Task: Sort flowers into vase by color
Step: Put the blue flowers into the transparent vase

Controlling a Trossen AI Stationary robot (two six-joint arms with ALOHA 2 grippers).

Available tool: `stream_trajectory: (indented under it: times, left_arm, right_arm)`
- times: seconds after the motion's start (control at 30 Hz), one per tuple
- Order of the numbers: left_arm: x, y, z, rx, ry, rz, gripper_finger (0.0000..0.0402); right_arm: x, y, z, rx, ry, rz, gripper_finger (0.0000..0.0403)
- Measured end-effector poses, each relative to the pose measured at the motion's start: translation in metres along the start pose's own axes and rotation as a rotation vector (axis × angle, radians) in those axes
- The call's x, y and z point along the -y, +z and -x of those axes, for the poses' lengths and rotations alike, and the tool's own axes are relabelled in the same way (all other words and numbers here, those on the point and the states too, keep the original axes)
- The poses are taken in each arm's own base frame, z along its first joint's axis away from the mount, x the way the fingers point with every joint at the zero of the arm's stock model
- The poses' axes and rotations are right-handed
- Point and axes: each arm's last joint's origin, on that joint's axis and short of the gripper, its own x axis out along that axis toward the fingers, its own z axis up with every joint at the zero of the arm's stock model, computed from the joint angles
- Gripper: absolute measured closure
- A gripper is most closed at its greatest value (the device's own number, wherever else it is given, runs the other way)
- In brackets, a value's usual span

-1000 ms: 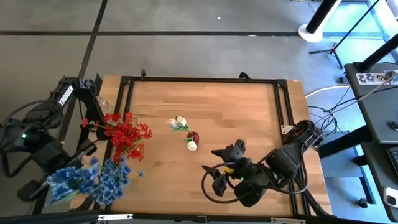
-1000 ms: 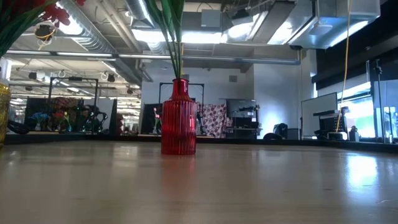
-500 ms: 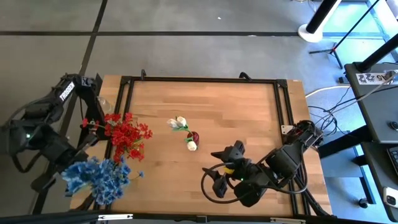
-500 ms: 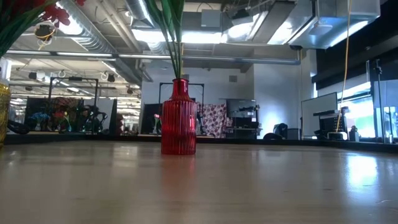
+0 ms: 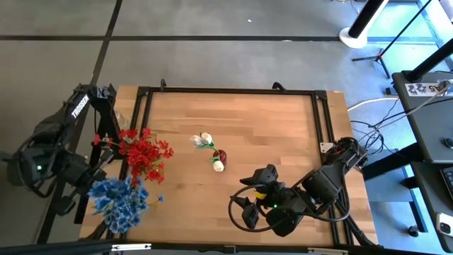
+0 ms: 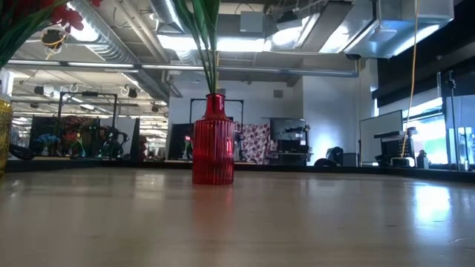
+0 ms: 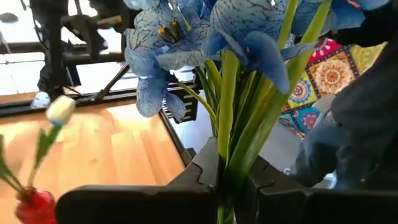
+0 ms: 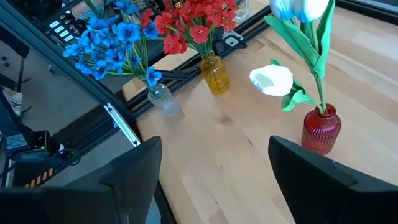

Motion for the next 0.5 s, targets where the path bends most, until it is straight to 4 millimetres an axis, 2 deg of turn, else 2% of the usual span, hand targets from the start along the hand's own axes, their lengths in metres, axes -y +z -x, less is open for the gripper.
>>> stream_trajectory:
  times: [0.5]
  left_arm:
    - [0.021, -0.037, -0.003, 0.130, 0.100, 0.044, 0.0390]
  right_arm:
    - [0.000, 0.000, -0.001, 0.000, -0.002, 0.001, 0.0107]
